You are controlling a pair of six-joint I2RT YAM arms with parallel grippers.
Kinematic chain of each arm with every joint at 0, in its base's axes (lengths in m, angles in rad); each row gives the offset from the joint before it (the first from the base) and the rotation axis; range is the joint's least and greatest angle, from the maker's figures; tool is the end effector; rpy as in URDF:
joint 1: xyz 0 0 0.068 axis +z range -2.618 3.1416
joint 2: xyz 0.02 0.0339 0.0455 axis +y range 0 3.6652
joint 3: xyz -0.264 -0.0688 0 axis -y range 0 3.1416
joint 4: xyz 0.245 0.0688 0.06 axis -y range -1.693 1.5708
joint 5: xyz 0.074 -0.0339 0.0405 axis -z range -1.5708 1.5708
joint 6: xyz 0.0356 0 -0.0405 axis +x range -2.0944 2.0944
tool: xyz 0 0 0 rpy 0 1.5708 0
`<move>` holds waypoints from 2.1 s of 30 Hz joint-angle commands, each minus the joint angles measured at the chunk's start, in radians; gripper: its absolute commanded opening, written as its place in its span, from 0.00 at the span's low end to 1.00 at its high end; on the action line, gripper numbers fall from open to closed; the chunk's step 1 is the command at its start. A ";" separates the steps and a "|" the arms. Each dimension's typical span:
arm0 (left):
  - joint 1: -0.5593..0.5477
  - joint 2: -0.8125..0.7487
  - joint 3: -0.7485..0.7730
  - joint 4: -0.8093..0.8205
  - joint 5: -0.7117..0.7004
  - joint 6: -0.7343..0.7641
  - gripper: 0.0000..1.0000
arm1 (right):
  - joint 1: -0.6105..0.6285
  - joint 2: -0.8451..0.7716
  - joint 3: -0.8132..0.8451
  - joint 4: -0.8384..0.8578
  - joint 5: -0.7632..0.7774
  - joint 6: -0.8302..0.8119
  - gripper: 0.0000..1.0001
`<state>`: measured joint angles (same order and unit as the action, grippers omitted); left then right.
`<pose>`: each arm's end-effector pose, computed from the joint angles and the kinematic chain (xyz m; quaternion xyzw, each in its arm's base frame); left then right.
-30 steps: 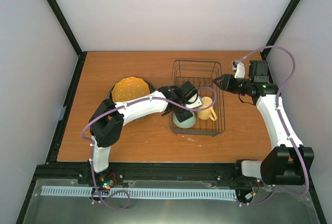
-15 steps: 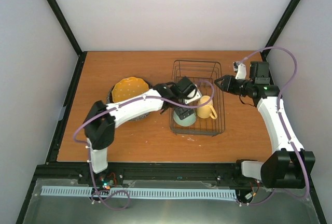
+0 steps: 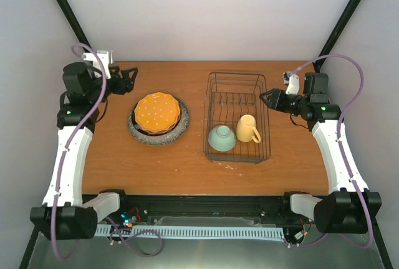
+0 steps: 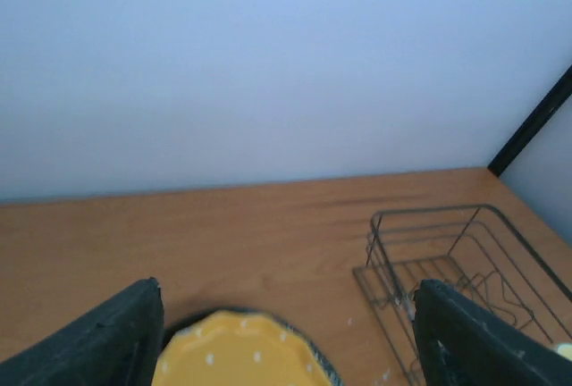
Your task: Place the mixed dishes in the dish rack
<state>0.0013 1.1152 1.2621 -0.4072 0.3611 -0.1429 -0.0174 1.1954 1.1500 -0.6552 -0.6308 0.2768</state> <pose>0.2411 -0.0123 0.4182 0.0529 0.7859 -0.1844 0.5879 0.2496 0.0167 0.3417 -0.0030 0.8720 0.3308 0.3610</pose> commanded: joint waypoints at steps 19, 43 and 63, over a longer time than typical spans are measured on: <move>0.327 0.439 -0.188 -0.236 0.310 0.103 0.61 | 0.048 -0.004 0.017 -0.046 -0.043 -0.056 0.41; 0.214 0.629 -0.120 -0.197 0.190 0.110 0.32 | 0.057 0.018 0.010 -0.033 -0.040 -0.047 0.41; 0.203 0.614 -0.095 -0.201 0.180 0.120 0.01 | 0.071 0.026 0.012 -0.041 -0.020 -0.047 0.41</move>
<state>0.2062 1.7603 1.1286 -0.5934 0.5552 -0.0345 0.0418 1.2144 1.1549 -0.7002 -0.6636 0.2291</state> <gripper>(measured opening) 0.065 0.413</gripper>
